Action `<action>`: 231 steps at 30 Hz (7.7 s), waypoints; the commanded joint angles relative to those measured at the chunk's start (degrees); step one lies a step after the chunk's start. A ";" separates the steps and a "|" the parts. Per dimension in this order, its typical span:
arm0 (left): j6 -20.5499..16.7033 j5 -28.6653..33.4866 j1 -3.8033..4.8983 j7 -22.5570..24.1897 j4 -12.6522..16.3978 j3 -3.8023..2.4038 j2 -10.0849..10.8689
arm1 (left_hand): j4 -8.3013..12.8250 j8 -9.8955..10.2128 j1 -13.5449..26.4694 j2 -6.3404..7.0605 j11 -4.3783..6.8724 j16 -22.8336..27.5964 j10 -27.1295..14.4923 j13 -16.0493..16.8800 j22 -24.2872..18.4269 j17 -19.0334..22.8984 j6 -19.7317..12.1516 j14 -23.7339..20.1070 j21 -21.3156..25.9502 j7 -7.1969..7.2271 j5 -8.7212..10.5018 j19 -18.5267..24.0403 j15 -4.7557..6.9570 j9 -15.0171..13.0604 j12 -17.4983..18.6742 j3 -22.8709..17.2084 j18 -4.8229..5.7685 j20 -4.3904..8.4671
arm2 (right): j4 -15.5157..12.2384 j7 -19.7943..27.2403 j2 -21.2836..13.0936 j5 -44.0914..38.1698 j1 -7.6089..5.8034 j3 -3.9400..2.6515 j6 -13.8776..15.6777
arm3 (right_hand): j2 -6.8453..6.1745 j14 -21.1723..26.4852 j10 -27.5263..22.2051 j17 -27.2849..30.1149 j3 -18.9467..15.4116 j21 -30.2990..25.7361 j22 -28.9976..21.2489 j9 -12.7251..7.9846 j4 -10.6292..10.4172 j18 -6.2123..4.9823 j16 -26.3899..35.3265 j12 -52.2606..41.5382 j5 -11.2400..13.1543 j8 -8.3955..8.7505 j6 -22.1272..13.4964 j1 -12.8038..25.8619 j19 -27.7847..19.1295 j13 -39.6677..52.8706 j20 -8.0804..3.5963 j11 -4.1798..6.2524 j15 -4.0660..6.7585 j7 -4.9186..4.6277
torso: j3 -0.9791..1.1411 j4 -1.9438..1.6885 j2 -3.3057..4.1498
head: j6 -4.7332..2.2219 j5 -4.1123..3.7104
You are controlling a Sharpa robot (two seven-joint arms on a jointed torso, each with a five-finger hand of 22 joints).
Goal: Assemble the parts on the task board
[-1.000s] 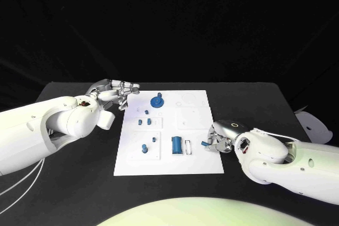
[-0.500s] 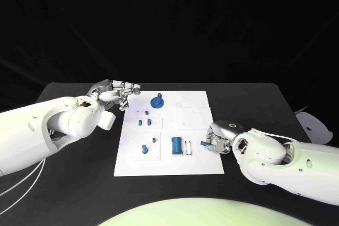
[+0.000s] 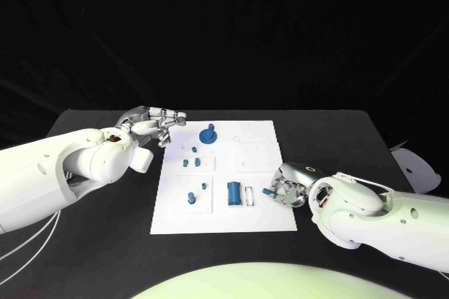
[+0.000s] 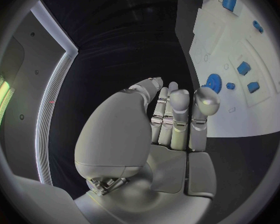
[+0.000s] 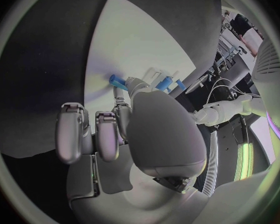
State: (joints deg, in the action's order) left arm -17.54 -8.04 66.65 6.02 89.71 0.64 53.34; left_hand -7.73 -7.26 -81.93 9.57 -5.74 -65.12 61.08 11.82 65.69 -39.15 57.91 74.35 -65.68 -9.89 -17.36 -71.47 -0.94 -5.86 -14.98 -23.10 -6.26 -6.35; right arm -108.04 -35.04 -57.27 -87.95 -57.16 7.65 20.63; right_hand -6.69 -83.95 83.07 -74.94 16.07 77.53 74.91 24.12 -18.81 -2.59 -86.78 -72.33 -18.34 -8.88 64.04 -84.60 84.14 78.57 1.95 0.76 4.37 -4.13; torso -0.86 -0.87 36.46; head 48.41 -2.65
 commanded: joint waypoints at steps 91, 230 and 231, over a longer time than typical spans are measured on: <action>1.71 -0.23 0.03 0.05 0.05 0.10 -0.10 | -0.06 -0.26 -0.03 -0.05 -0.20 -0.16 -0.72 0.11 -0.08 0.15 -0.56 -0.07 0.35 -0.02 -0.35 -0.16 -0.40 0.09 -0.43 0.06 -0.55 -0.20 | -1.49 4.16 1.81 14.66 -0.01 -0.02 -0.69 | 2.17 -5.13 2.06 -11.01 -14.13 1.92 12.35 2.86 3.19 0.52 -0.78 -1.94 -4.98 -3.22 3.58 17.64 2.04 2.00 -0.66 1.24 0.87 2.09 | 0.01 0.01 -0.06 | 0.33 -0.11; -26.58 8.04 -6.49 23.78 0.24 -0.64 -8.65 | 7.73 7.26 76.63 -9.57 5.74 65.12 -61.08 -11.82 -65.69 39.15 -57.91 -74.35 65.68 9.89 17.36 71.47 0.94 5.86 14.98 23.10 6.26 6.35 | 18.08 64.83 12.58 87.95 -3.00 -7.65 23.49 | 6.69 83.95 -83.07 74.94 -16.07 -77.53 -74.91 -24.12 18.81 2.59 86.78 72.33 18.34 8.88 -64.04 84.60 -84.14 -78.57 -1.95 -0.76 -4.37 4.13 | 0.86 0.87 -5.28 | -14.03 2.65; -26.58 8.04 -6.49 23.78 0.24 -0.64 -8.65 | 7.73 7.26 77.62 -9.57 5.74 65.12 -61.08 -11.82 -65.69 39.15 -57.91 -74.35 65.68 9.89 17.36 71.47 0.94 5.86 14.98 23.10 6.26 6.35 | 18.08 64.83 12.58 87.95 -3.00 -7.65 23.49 | 6.69 83.95 -83.07 74.94 -16.07 -77.53 -74.91 -24.12 18.81 2.59 86.78 72.33 18.34 8.88 -64.04 84.60 -84.14 -78.57 -1.95 -0.76 -4.37 4.13 | 0.86 0.87 -5.28 | -14.03 2.65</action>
State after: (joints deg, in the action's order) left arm -43.94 0.63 60.13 28.76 89.81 0.06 44.76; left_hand -0.37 -0.38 -2.88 -0.02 0.00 -0.21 0.43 0.08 0.07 -0.08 0.42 0.31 -0.36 0.04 -0.29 -0.22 0.00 -0.07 -0.39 -0.11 -0.85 0.00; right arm -89.87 28.92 -44.70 0.32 -60.18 0.03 44.34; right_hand 0.03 -0.29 0.27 -0.05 0.01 0.29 0.07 0.05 -0.24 -0.34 -0.25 -0.35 -0.19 -0.19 0.21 -0.37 0.29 0.09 -0.01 0.04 0.01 0.02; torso 0.00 0.00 31.18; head 34.37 0.00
